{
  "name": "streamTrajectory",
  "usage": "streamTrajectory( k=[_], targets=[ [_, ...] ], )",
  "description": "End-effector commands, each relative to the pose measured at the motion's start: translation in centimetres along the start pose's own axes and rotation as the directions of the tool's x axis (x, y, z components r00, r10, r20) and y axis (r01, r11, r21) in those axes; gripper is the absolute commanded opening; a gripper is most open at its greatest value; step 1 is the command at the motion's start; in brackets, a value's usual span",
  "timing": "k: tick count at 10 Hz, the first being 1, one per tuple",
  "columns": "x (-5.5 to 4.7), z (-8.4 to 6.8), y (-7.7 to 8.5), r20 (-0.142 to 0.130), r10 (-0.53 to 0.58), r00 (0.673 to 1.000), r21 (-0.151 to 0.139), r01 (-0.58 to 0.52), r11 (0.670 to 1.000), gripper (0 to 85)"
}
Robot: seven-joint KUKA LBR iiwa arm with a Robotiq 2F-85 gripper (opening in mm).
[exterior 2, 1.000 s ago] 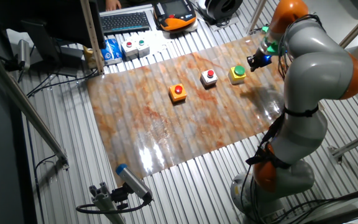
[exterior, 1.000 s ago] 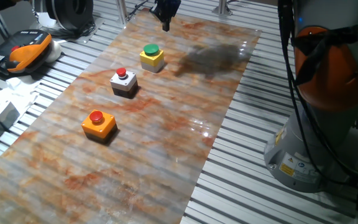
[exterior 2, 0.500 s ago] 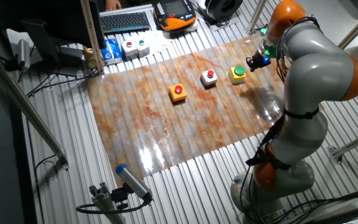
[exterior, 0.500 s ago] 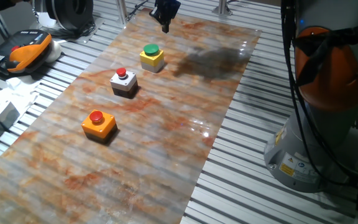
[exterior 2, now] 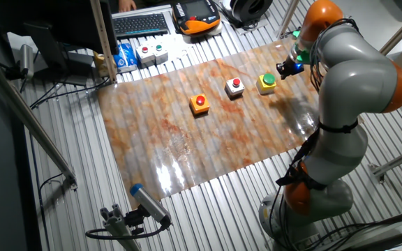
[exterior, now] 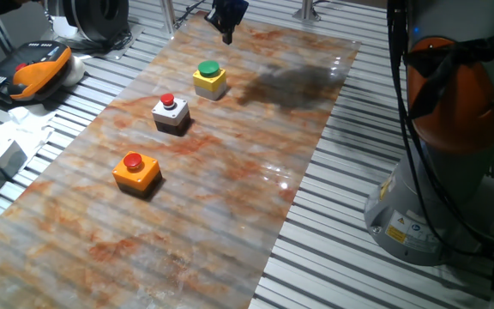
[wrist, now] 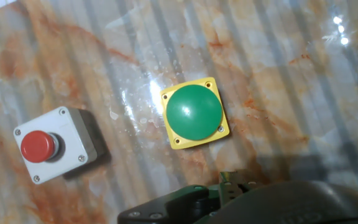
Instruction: Press three buttons from left to right in sequence
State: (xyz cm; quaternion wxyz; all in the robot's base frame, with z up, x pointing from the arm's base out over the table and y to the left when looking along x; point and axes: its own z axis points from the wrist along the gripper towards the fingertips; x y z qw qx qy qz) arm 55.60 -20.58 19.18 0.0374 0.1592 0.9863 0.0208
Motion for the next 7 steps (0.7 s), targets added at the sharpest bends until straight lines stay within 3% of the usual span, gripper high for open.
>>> streamTrajectory(
  k=[1, 5, 7],
  targets=[
    [-0.04, 0.07, 0.04, 0.004, 0.000, 1.000, 0.006, 0.000, 1.000, 0.0],
    [-0.03, 0.09, 0.04, 0.006, -0.005, 1.000, 0.017, 0.005, 1.000, 0.0],
    [-0.03, 0.09, 0.04, -0.007, 0.009, 1.000, 0.016, -0.009, 1.000, 0.0]
  ],
)
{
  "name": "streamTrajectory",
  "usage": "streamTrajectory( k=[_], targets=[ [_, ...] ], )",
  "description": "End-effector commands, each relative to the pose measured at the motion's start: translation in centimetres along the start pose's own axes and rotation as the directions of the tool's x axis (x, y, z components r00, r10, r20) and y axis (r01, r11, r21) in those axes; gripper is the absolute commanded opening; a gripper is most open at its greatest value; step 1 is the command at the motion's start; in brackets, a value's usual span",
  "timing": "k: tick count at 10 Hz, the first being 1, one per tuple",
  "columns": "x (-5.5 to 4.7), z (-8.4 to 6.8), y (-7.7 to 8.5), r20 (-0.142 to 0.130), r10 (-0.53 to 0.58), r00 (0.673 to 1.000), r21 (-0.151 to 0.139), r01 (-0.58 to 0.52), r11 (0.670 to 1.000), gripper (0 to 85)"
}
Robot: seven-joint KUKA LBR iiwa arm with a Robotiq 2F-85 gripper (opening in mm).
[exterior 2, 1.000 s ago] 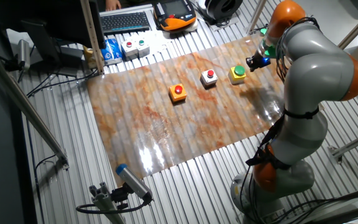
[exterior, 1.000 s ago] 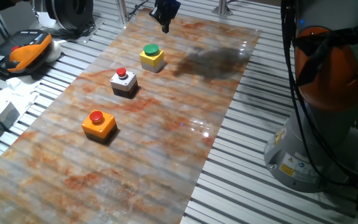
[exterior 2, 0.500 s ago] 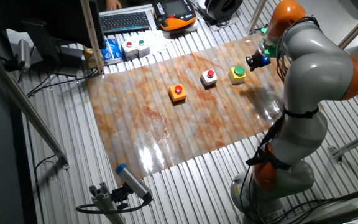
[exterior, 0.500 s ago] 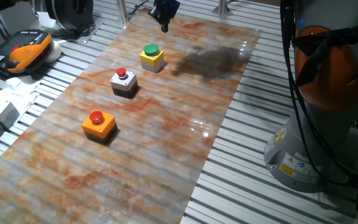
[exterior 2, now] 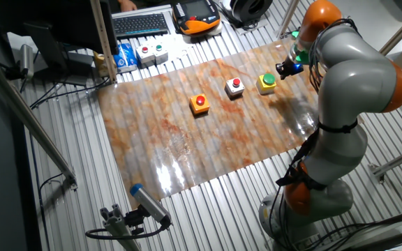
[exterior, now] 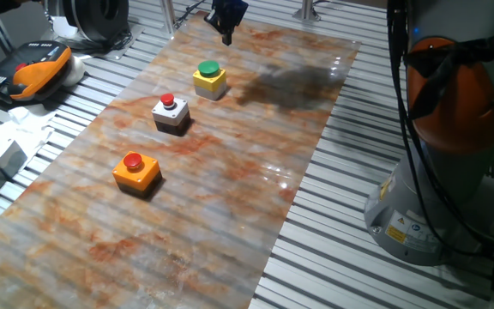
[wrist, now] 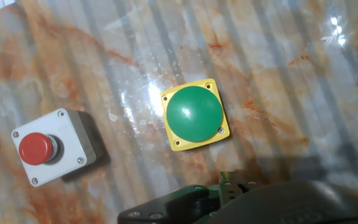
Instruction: Press three buttons from left to right in sequence
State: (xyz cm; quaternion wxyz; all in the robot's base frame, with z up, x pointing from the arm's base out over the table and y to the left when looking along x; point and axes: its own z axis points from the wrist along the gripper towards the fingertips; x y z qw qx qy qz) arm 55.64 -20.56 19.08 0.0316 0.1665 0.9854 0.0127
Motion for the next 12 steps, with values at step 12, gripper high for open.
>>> streamTrajectory(
  k=[12],
  targets=[
    [0.00, -0.02, 0.01, 0.019, 0.109, 0.994, 0.016, -0.109, 0.994, 0.0]
  ],
)
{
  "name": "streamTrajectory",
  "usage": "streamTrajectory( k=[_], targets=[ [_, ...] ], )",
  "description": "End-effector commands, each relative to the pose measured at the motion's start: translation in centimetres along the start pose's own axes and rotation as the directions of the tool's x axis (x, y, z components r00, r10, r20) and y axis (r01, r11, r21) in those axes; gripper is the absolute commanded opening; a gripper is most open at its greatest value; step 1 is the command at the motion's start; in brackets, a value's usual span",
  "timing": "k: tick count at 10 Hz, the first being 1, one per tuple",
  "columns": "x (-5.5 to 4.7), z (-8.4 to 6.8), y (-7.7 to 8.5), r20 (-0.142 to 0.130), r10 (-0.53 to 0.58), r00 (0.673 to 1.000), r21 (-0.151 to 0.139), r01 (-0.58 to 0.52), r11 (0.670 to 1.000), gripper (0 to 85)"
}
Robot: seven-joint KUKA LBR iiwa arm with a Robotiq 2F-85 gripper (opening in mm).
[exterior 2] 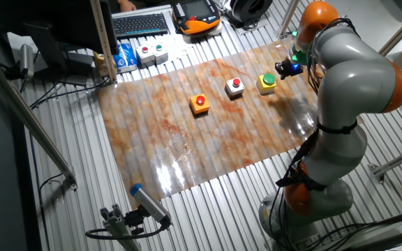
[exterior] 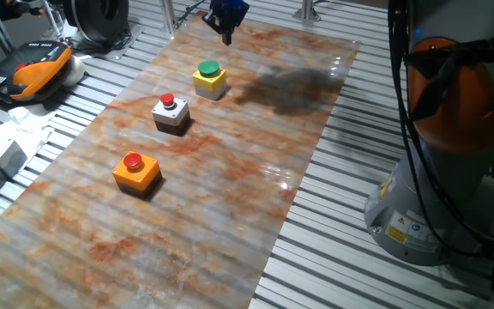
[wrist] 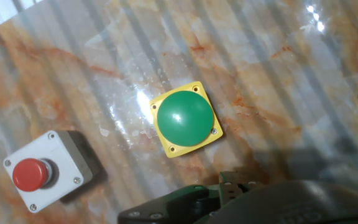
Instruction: Press three buttons from left to right in sequence
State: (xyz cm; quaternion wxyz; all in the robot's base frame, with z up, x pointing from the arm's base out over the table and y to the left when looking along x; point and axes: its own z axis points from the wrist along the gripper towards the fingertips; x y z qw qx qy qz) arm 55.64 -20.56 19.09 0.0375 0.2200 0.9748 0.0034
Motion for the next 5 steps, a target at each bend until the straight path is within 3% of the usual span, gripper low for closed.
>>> streamTrajectory(
  k=[1, 3, 5],
  targets=[
    [0.00, -0.01, 0.01, -0.003, -0.002, 1.000, 0.001, 0.002, 1.000, 0.0],
    [0.00, -0.01, 0.01, -0.024, -0.001, 1.000, -0.025, 0.001, 1.000, 0.0],
    [-0.01, -0.01, 0.01, -0.029, -0.001, 1.000, -0.033, 0.000, 0.999, 0.0]
  ],
)
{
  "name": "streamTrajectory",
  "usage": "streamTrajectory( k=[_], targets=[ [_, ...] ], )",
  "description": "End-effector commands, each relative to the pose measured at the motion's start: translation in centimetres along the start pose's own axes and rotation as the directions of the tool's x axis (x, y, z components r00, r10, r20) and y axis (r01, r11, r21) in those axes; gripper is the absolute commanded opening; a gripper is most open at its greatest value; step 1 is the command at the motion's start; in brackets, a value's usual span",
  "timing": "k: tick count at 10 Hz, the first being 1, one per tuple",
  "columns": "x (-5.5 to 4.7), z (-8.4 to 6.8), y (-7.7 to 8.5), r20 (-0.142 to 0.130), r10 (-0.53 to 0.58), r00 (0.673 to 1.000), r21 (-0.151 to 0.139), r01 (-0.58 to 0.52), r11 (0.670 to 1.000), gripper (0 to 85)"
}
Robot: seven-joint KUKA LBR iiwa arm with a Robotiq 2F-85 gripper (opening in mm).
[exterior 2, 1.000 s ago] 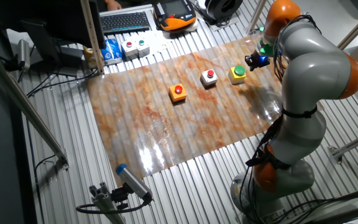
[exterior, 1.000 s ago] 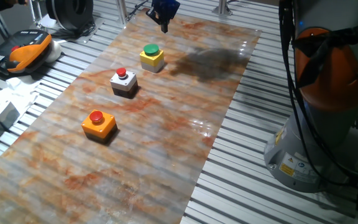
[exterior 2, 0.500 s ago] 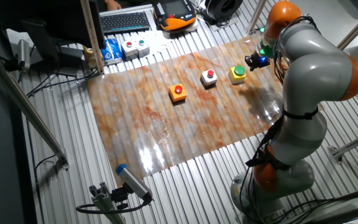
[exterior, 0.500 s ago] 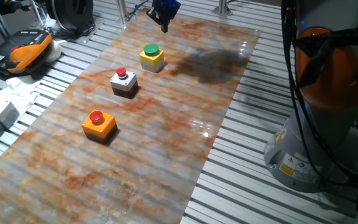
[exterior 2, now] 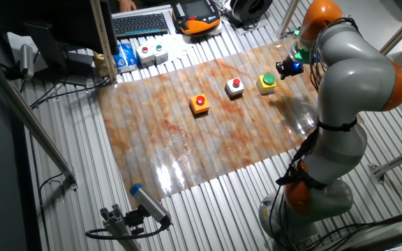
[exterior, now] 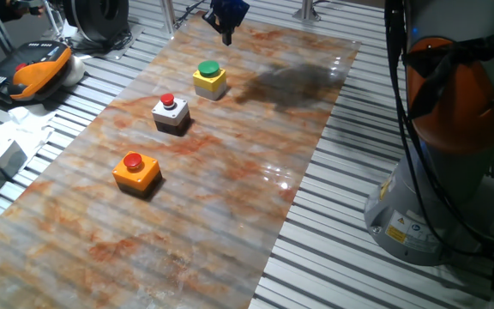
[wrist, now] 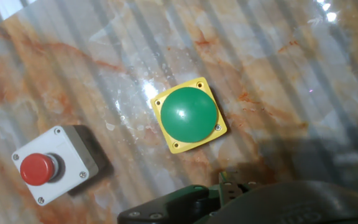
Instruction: Press three buttons from left to right in sequence
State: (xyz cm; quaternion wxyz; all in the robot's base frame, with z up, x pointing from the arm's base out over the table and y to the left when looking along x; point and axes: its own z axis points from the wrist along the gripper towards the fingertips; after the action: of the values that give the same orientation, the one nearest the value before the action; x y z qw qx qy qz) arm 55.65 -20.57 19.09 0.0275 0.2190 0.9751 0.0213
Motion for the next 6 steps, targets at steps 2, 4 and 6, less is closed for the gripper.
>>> streamTrajectory(
  k=[2, 4, 6],
  targets=[
    [-0.06, -0.03, -0.04, 0.006, -0.002, 1.000, 0.008, 0.002, 1.000, 0.0],
    [-0.26, -0.09, -0.23, 0.009, -0.005, 1.000, 0.008, 0.005, 1.000, 0.0],
    [-0.95, -0.37, -0.66, 0.009, -0.016, 1.000, 0.005, 0.016, 1.000, 0.0]
  ],
)
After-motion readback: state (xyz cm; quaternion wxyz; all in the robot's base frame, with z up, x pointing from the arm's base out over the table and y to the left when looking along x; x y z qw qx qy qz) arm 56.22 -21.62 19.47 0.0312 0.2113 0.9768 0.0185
